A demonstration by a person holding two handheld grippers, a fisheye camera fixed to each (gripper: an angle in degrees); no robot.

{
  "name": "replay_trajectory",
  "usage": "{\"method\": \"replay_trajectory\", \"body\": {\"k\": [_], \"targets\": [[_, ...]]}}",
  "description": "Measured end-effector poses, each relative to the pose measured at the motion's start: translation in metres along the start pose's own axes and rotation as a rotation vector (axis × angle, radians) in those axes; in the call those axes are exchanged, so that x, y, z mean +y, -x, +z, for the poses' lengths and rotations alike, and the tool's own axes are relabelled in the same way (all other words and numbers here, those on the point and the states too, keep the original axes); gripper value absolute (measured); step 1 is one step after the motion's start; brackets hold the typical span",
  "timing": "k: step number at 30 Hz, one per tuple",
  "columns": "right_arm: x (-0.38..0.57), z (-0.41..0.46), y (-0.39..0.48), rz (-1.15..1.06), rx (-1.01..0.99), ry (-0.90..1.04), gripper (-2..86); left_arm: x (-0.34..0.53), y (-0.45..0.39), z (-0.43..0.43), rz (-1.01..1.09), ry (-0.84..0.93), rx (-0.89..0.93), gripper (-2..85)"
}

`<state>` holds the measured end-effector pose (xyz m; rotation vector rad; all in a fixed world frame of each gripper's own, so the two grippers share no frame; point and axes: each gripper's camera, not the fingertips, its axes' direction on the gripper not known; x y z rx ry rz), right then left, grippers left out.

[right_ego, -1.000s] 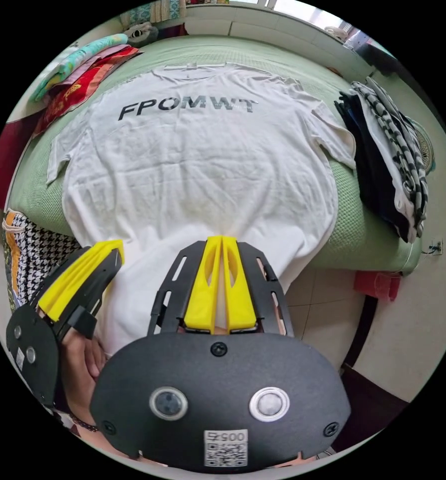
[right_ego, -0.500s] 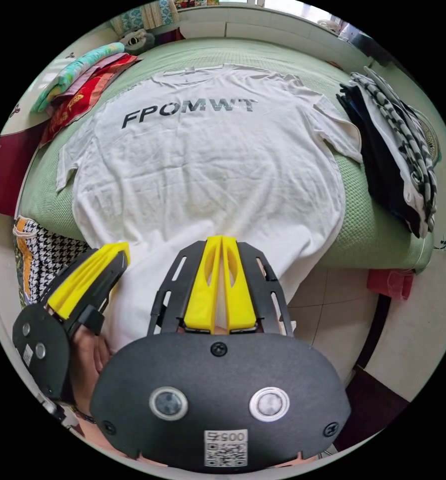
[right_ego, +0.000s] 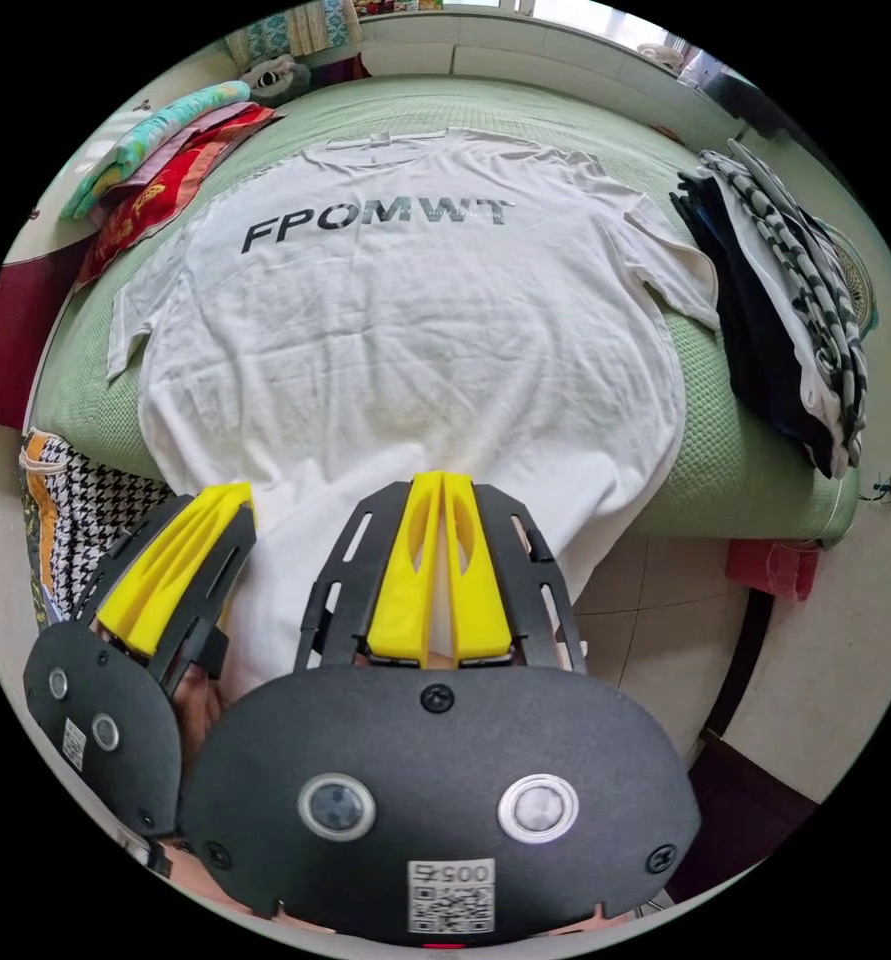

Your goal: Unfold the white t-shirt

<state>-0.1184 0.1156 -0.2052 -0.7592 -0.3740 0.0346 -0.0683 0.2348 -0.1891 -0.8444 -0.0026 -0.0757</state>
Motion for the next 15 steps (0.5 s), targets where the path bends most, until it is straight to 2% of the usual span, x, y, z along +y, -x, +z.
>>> {"method": "replay_trajectory", "body": {"k": [8,15], "targets": [[0.014,-0.007,0.013,-0.015,0.035,-0.047,-1.5,0.004,-0.004,-0.001,0.004,-0.006,-0.008,-0.5],[0.026,-0.015,0.021,-0.04,0.039,-0.101,-1.5,0.006,0.006,0.0,-0.021,-0.003,0.06,-0.5]]}}
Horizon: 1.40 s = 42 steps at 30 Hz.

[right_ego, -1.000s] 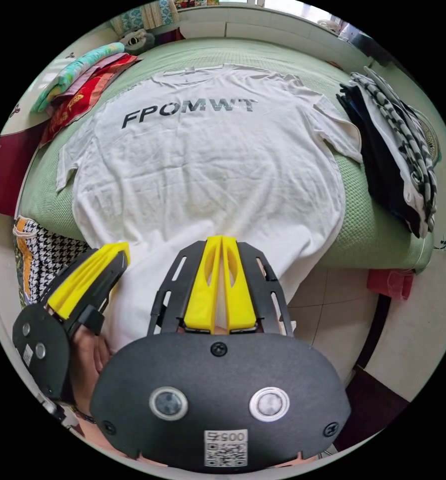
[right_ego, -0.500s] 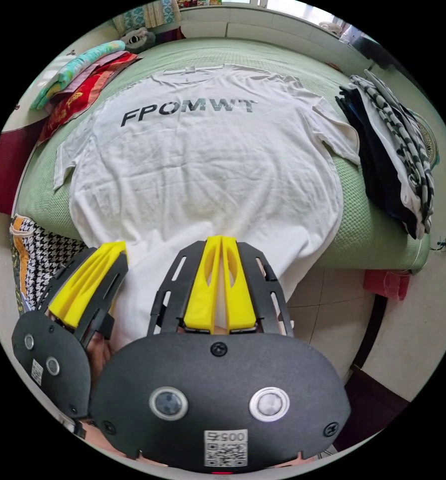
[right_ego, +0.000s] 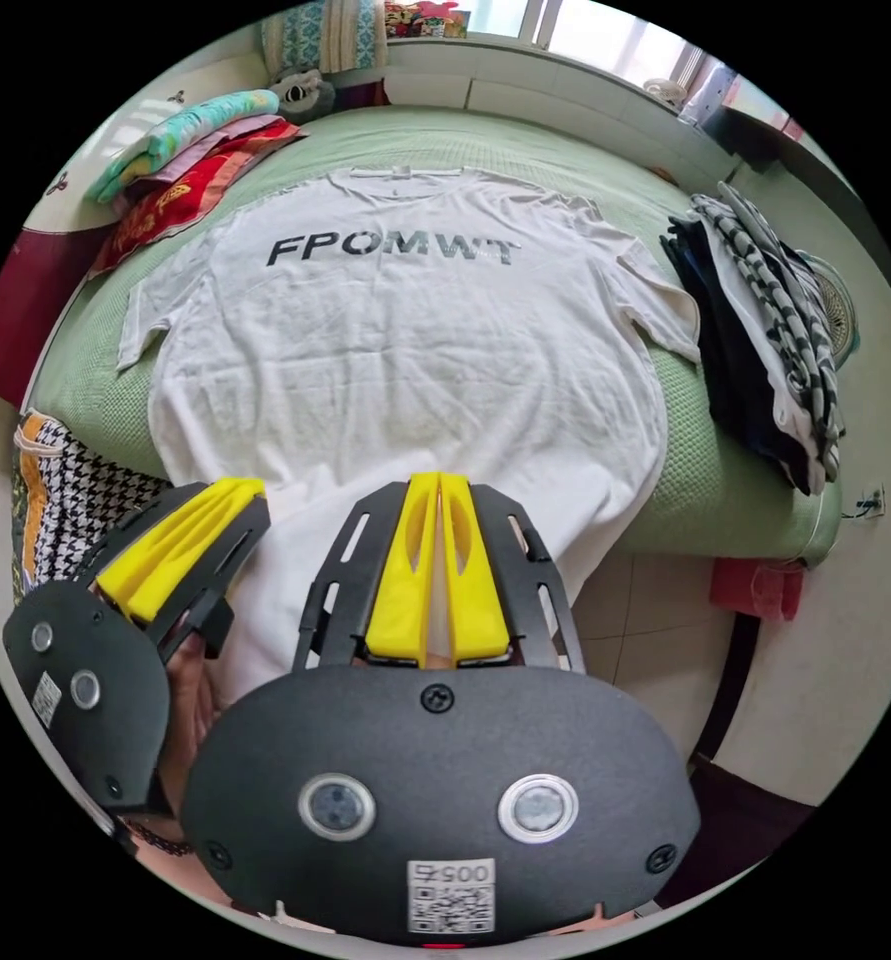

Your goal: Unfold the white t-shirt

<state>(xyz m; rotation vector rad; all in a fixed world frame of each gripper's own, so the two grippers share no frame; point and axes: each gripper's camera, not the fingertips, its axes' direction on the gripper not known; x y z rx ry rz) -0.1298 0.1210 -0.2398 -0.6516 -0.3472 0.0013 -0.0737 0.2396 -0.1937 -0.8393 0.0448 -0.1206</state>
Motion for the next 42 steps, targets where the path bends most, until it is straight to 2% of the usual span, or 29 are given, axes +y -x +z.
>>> {"method": "replay_trajectory", "body": {"k": [7,24,31,42], "targets": [[0.002,0.001,-0.004,-0.001,-0.055,0.03,-1.4,0.002,0.007,0.0,-0.014,0.005,0.04,-0.5],[0.009,0.0,-0.003,-0.013,-0.048,0.05,-1.4,0.007,0.016,-0.005,-0.021,0.008,0.067,-0.4],[0.012,-0.001,-0.007,-0.004,-0.045,0.051,-1.4,0.01,0.011,-0.009,-0.001,0.005,0.017,-0.5],[0.013,-0.001,-0.014,-0.007,-0.058,0.056,-1.4,0.013,0.019,-0.013,-0.011,0.007,0.039,-0.5]]}}
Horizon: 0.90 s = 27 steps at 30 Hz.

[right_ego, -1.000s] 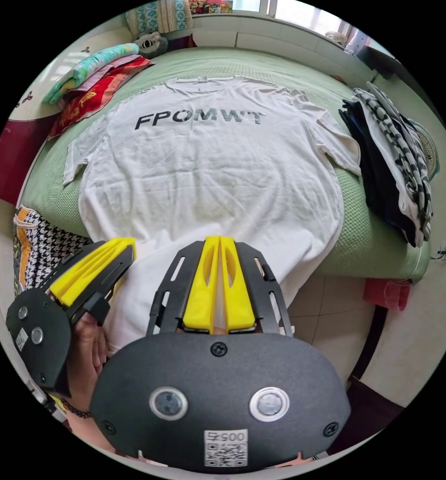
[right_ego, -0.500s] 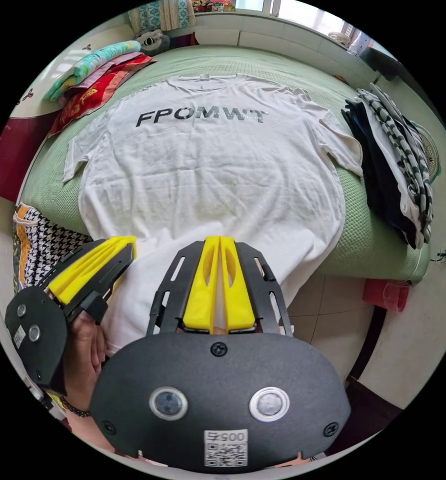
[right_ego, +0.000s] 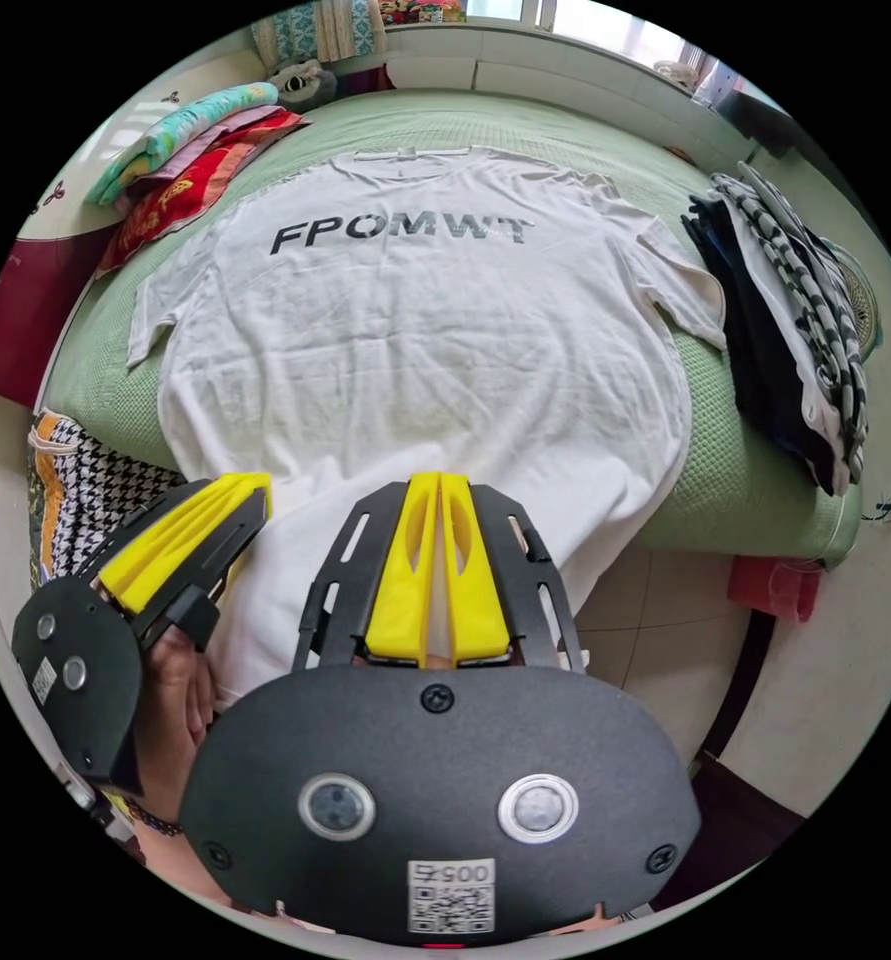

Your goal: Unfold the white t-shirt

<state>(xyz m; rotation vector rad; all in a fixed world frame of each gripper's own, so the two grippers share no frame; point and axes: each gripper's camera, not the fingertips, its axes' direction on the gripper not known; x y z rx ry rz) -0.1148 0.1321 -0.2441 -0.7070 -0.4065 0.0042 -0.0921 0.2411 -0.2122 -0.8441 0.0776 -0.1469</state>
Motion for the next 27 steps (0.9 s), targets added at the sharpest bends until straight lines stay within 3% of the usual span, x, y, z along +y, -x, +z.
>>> {"method": "replay_trajectory", "body": {"k": [27], "targets": [[-0.001,-0.002,-0.021,-0.007,0.004,0.003,-1.3,0.009,0.019,-0.018,-0.008,-0.005,0.019,-0.5]]}}
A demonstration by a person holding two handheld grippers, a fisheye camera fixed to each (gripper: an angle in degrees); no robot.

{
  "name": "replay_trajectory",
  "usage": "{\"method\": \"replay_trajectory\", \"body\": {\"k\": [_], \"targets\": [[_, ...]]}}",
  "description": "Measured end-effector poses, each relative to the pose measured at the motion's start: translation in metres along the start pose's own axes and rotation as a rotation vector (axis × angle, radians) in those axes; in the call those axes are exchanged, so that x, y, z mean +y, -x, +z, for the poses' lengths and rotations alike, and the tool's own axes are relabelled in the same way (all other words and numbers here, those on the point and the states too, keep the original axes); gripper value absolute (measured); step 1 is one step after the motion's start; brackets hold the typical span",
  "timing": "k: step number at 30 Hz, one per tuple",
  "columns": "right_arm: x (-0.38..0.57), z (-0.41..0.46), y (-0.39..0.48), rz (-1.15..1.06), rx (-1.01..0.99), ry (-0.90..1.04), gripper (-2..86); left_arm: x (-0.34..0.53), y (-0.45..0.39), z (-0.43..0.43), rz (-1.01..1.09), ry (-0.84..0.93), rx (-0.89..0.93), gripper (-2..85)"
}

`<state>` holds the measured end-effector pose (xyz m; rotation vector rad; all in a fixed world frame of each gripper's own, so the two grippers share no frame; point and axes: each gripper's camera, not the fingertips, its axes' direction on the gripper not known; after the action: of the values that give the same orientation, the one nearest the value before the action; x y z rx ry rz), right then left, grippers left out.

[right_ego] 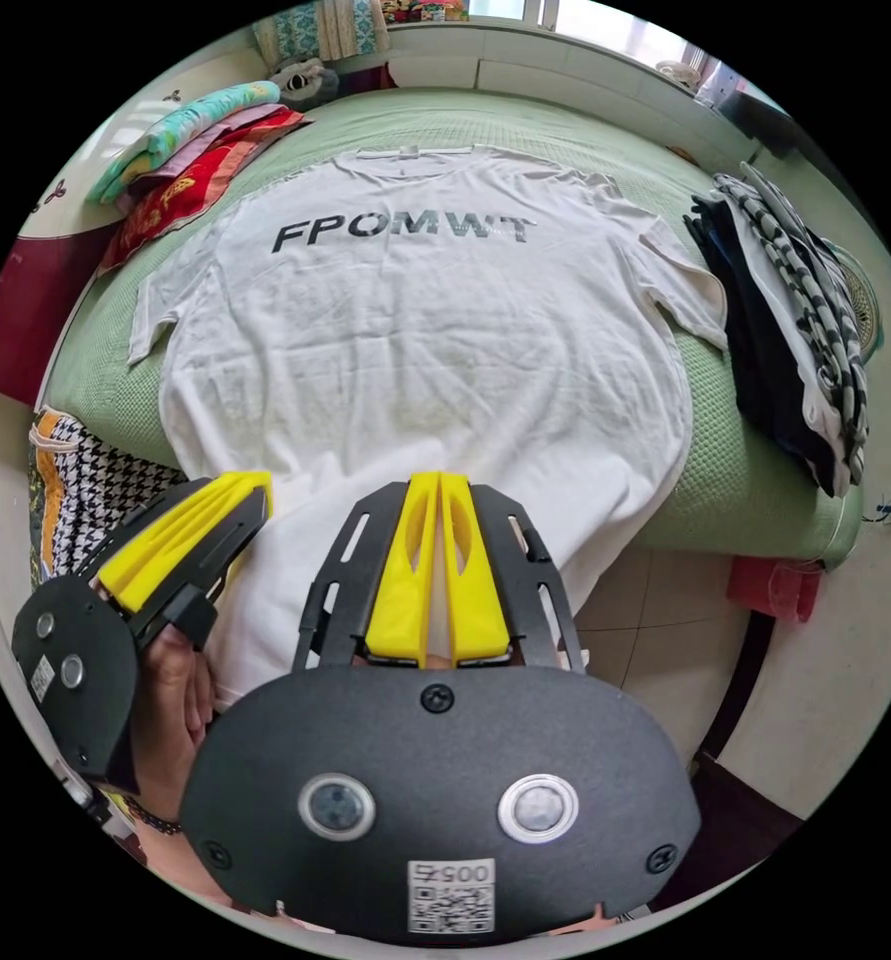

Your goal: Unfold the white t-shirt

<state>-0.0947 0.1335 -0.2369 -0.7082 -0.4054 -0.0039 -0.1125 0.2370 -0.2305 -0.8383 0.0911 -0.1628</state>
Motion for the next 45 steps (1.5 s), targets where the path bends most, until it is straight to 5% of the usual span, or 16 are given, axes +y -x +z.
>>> {"method": "replay_trajectory", "body": {"k": [45], "targets": [[-0.017,0.01,-0.038,-0.026,-0.067,0.009,-1.5,0.022,0.085,-0.04,-0.081,-0.049,0.122,-0.1]]}}
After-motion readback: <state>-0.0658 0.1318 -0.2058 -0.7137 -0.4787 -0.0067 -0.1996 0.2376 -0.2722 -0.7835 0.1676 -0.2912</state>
